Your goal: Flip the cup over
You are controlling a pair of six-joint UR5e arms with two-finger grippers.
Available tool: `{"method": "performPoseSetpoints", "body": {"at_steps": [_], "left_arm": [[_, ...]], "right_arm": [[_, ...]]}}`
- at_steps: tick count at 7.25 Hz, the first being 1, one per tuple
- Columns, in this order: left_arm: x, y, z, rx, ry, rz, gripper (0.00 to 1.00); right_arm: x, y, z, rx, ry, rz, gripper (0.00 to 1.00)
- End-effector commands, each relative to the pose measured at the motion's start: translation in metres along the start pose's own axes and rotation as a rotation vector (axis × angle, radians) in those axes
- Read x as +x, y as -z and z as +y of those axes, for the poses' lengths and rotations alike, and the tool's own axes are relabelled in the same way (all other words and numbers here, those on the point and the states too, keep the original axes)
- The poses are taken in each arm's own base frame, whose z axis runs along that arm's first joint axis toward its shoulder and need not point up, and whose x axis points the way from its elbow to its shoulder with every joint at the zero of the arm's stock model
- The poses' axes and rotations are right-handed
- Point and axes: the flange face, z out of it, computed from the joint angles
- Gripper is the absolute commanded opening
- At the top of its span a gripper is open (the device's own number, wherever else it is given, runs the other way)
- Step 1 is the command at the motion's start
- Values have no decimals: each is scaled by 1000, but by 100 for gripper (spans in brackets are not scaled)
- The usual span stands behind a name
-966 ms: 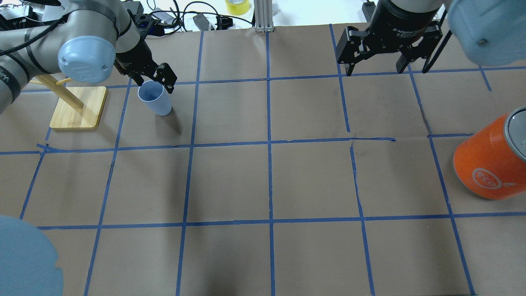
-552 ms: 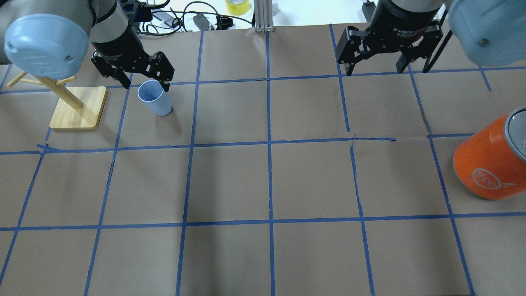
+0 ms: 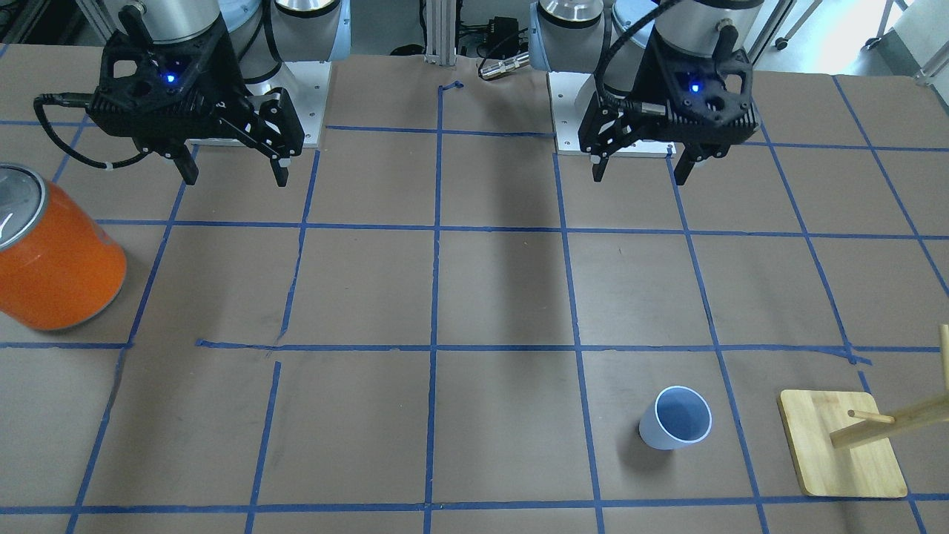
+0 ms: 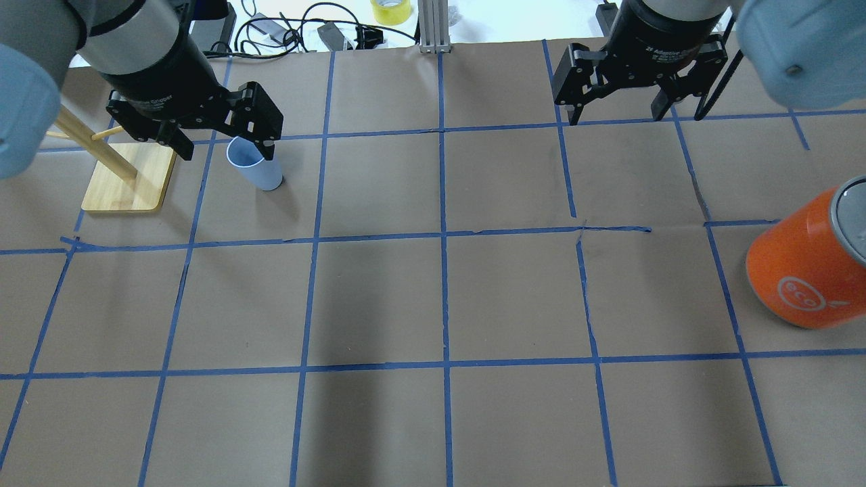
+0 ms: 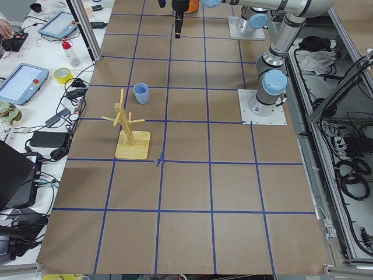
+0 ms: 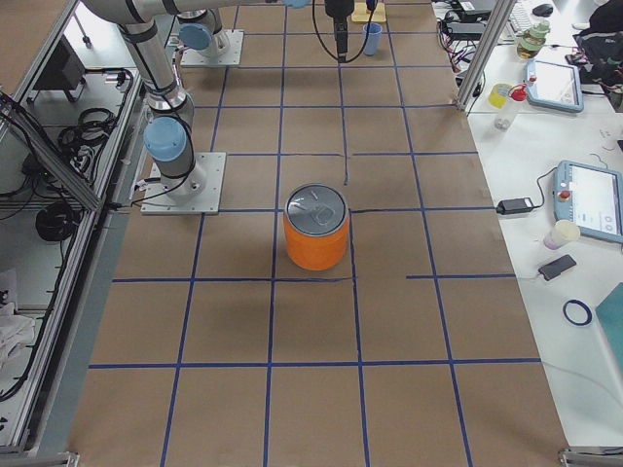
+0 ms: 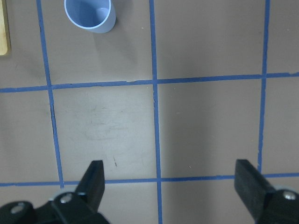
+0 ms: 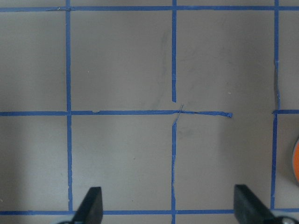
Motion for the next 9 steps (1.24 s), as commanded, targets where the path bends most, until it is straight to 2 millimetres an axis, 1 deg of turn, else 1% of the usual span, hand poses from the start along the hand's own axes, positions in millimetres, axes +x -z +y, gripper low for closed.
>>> {"method": "performPoseSetpoints", "body": {"at_steps": [1,2,3,5,7,9], "left_arm": [[-7,9,8,-8,5,-42,100],[-5,1,7,-26,2,-42,100],[-9,1,2,-23,11,-40,100],[-11,4,4,-19,14,-42,100],[-10,0,6,-26,12,-40,100],[-8,-2,3,-30,12,-26,100]], "right_arm": [[0,0,0,1,0,2,100],[0,0,0,0,0,1,100],[-1,0,0,0,1,0,100],[0,-1,0,-2,2,5,100],[-1,-1,0,-1,2,2,100],[0,-1,0,-1,2,5,100]]}}
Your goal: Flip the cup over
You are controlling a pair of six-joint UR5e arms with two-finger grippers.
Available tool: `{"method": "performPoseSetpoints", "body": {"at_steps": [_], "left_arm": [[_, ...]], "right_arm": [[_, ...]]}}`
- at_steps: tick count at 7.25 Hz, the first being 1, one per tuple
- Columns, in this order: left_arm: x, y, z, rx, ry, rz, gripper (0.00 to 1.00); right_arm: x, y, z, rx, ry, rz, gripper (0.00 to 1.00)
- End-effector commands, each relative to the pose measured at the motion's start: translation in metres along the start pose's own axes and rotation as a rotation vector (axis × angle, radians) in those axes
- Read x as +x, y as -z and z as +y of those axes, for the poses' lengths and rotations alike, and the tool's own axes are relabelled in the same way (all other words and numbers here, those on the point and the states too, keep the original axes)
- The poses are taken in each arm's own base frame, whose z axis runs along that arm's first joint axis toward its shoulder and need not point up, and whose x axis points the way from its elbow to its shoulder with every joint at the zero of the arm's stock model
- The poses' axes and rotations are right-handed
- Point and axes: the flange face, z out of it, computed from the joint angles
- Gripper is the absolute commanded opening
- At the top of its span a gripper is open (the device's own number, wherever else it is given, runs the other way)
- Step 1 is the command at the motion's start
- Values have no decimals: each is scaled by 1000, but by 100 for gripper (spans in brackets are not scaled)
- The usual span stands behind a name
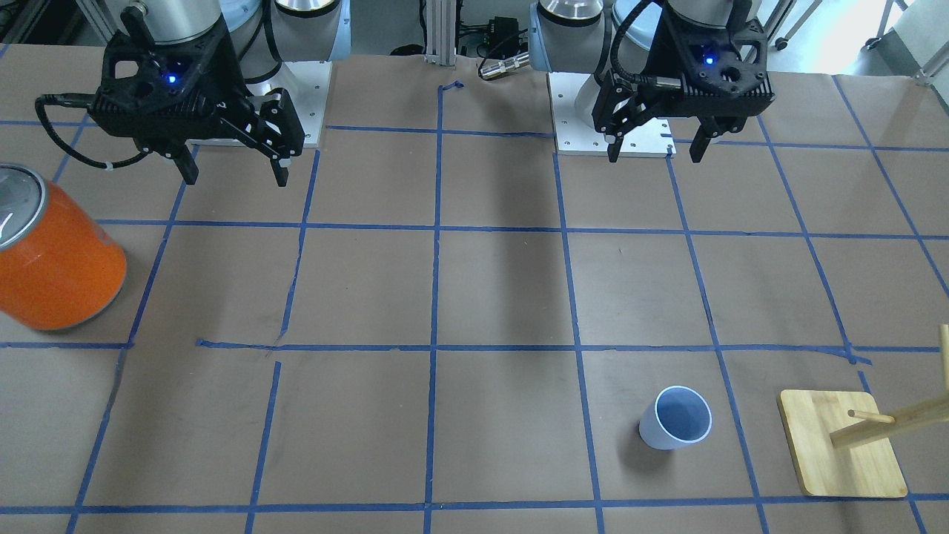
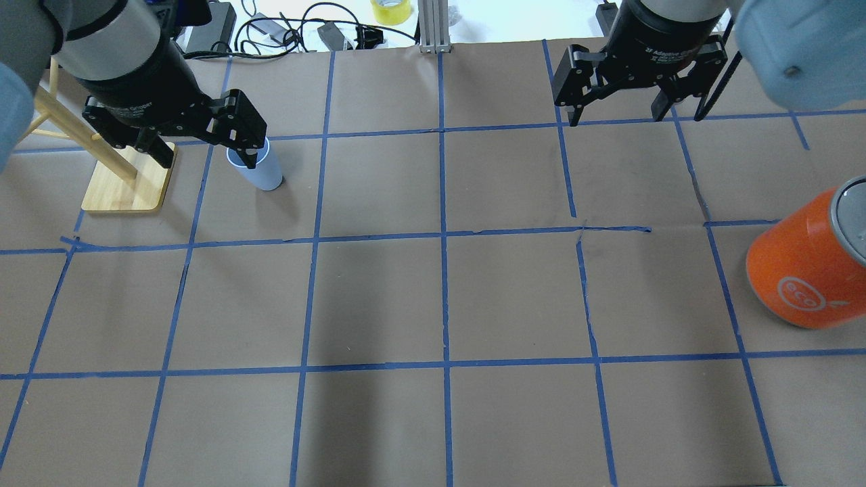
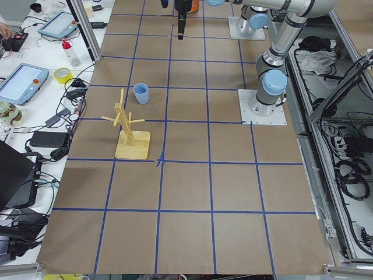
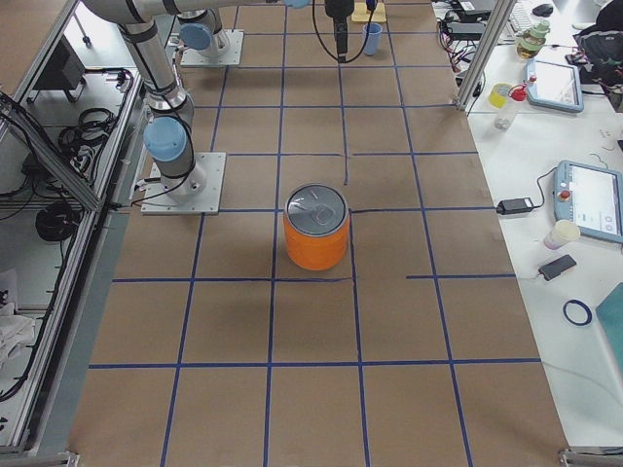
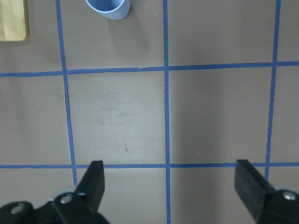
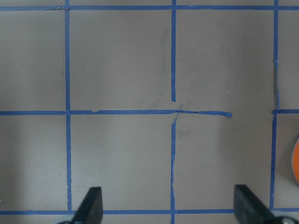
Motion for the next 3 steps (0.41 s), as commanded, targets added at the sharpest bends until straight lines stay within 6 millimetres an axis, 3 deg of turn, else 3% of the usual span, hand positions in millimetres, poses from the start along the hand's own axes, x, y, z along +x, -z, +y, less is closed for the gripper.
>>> {"method": "performPoseSetpoints", "body": {"at_steps": [1,3], "left_arm": [[1,-2,0,-4,0,6,100],[1,-4,0,-7,-2,6,100]], "right_arm": [[0,0,0,1,0,3,100],[1,0,0,1,-2,3,100]]}}
